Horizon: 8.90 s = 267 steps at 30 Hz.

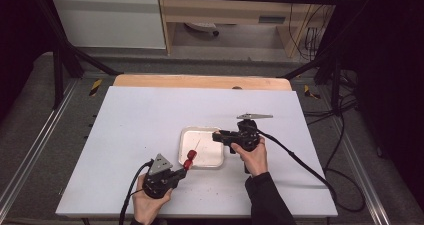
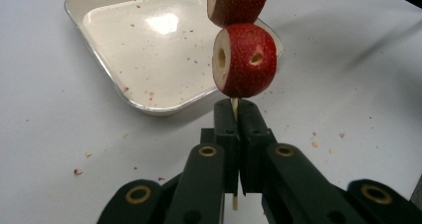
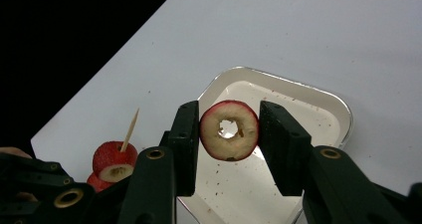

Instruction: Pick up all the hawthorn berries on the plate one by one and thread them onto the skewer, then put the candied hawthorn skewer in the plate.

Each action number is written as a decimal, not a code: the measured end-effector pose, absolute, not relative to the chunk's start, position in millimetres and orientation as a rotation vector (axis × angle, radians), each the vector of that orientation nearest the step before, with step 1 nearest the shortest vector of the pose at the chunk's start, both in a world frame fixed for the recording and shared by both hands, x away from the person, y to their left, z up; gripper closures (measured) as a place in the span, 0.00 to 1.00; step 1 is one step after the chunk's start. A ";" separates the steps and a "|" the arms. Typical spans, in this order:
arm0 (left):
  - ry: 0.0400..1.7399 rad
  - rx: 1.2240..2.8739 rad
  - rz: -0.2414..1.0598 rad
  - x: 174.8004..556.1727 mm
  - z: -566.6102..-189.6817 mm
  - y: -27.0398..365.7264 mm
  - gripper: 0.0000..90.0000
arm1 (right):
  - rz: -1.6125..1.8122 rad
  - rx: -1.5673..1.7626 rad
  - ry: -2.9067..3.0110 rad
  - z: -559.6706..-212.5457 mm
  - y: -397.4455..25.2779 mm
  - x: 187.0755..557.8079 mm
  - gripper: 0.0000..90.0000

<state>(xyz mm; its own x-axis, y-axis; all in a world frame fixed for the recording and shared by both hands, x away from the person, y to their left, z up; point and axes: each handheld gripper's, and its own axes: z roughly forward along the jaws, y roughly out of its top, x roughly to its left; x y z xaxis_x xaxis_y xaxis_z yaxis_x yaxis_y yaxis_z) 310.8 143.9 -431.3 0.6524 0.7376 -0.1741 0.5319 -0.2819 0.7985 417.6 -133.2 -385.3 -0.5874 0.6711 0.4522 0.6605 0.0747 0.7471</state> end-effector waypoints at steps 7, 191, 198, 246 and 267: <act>0.988 1.954 0.287 309.3 -431.5 133.8 0.98 | 1.677 1.457 2.190 -389.6 -141.3 410.7 0.69; 1.014 1.980 0.316 345.7 -394.1 137.2 0.98 | 1.175 1.211 2.372 -443.8 -232.3 362.6 0.02; 1.018 2.010 0.316 354.9 -388.1 133.8 0.98 | 1.157 1.206 2.368 -446.5 -242.6 357.9 0.02; 1.160 2.304 0.374 398.6 -431.4 92.9 0.98 | 1.151 1.218 2.361 -449.3 -250.8 354.0 0.02; 1.043 2.270 0.338 391.6 -411.4 113.9 0.58 | 1.158 1.231 2.353 -448.0 -251.2 353.6 0.02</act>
